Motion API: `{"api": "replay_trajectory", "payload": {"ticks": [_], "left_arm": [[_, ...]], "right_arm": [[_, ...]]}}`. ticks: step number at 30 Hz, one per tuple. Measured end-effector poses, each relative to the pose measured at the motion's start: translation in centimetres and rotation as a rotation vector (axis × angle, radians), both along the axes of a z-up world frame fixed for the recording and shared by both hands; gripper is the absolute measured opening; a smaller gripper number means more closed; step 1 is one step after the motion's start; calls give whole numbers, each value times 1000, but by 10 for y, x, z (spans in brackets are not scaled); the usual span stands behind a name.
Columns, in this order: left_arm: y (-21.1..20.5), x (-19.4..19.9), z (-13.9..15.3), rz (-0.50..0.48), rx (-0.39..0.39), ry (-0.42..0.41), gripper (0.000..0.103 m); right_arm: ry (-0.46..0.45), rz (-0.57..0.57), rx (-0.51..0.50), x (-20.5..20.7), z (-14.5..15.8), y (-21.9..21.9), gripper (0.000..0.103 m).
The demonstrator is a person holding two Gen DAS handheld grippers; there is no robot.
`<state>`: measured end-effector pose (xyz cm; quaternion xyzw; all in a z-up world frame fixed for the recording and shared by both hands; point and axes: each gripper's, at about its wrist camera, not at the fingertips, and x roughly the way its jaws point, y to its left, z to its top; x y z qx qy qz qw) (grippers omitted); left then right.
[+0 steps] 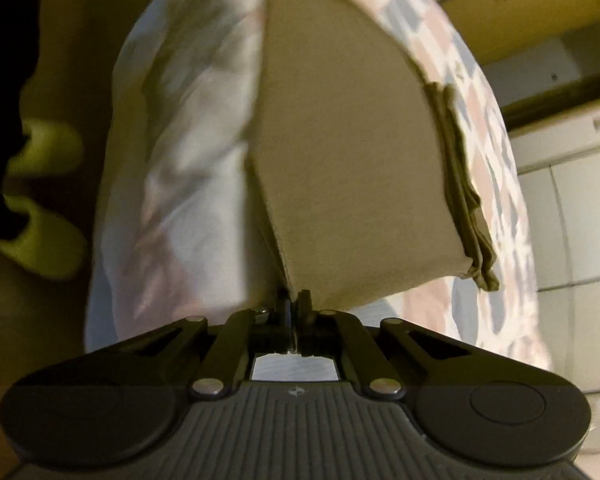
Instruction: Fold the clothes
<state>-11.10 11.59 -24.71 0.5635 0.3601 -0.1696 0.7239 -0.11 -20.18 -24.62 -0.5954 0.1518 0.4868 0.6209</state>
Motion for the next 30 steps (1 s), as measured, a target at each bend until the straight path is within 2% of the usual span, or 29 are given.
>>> {"api": "replay_trajectory", "payload": {"ticks": [3,6,10,13,15,16,18,19,21,23,24,26,27,29,30], "left_arm": [[9,36,44,149,-101,-11,7],[27,89,80,307,-201,-68,7],[59,167,101,478,-344,-96,7],[88,229,89,571,-443,-55,7],[108,271,70,651,-507,-1,10],[121,287,60,700,-552,56,12],[146,305,37,825,-618,116,13],[158,305,35,870,-680,138,12],[181,304,32,953,-812,182,16],[201,297,33,1030,-941,215,18],[208,291,36,1067,-1006,217,19],[220,281,41,1135,-1144,222,31],[221,281,41,1154,-1209,223,34],[222,283,39,1173,-1305,212,38],[220,290,35,1177,-1308,211,38]], "right_arm": [[77,-88,106,46,43,3,0],[144,-219,204,108,75,12,0],[277,-374,233,199,75,44,0],[381,-485,239,267,69,71,0],[458,-560,222,300,53,83,4],[514,-604,204,315,41,88,5],[566,-704,198,333,25,92,29],[576,-744,229,337,25,88,45],[606,-827,299,344,27,77,48],[694,-927,417,348,35,53,48],[761,-989,486,351,38,38,49],[905,-1102,624,349,36,9,51],[975,-1146,676,347,31,0,51],[1050,-1216,738,345,21,-8,52],[1078,-1229,759,344,16,-7,52]]}}
